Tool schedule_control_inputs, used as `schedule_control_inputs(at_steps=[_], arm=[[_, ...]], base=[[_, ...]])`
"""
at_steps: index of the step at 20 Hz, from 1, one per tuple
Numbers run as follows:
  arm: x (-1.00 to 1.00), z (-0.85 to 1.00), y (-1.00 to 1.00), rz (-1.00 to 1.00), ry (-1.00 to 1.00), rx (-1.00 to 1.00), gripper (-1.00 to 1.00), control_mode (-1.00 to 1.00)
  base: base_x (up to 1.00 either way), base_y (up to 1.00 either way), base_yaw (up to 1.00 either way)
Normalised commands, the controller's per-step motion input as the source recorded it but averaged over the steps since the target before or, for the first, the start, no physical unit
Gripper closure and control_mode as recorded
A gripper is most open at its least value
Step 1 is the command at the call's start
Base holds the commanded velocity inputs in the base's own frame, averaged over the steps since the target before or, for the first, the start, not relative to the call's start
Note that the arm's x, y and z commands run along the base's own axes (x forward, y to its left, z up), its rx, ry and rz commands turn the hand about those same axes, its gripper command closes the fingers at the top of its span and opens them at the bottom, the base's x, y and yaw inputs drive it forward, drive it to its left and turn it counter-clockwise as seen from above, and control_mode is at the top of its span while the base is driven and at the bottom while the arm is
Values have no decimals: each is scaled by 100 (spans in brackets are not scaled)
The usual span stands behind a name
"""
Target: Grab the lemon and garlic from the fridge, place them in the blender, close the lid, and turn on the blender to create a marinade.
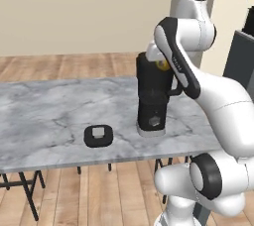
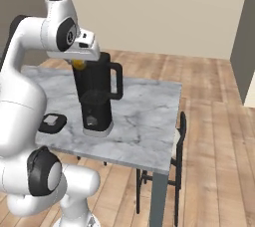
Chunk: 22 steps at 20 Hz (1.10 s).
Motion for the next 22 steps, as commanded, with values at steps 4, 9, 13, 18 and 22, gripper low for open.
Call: schedule_control_inputs(at_steps=[4,9,13,18,22], arm=[[43,-9,0,0,5,0,100,-100],[4,23,-6,0,0,0,100,-100],[0,28,-1,0,0,0,100,-100],[50,1,0,0,9,0,100,-100],[74,-26,0,0,13,0,100,-100]], base=[[0,0,0],[0,0,0],[0,0,0],[0,0,0],[0,0,0]])
